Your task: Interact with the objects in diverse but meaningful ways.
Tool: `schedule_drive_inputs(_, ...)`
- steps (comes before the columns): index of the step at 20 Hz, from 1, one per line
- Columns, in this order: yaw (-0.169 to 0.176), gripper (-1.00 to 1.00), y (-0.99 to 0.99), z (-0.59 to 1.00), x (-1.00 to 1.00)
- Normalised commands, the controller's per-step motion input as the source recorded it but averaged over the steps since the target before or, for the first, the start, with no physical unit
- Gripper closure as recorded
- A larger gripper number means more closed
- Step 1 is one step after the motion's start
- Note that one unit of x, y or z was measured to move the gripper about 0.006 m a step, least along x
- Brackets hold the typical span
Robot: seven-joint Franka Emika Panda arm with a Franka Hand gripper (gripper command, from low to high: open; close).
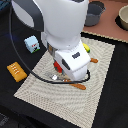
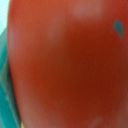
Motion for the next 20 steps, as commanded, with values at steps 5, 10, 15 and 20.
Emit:
schedule_drive_inputs(5, -0.016, 1.0, 0.64, 0.89, -0.58)
schedule_drive_inputs(10, -0.013, 1.0, 0.74, 0.64, -0.63)
schedule_drive_inputs(15, 0.0, 1.0, 0.72, 0.11, -0.72)
schedule_drive_inputs(20, 0.0, 1.0, 0.73, 0.09, -0.82)
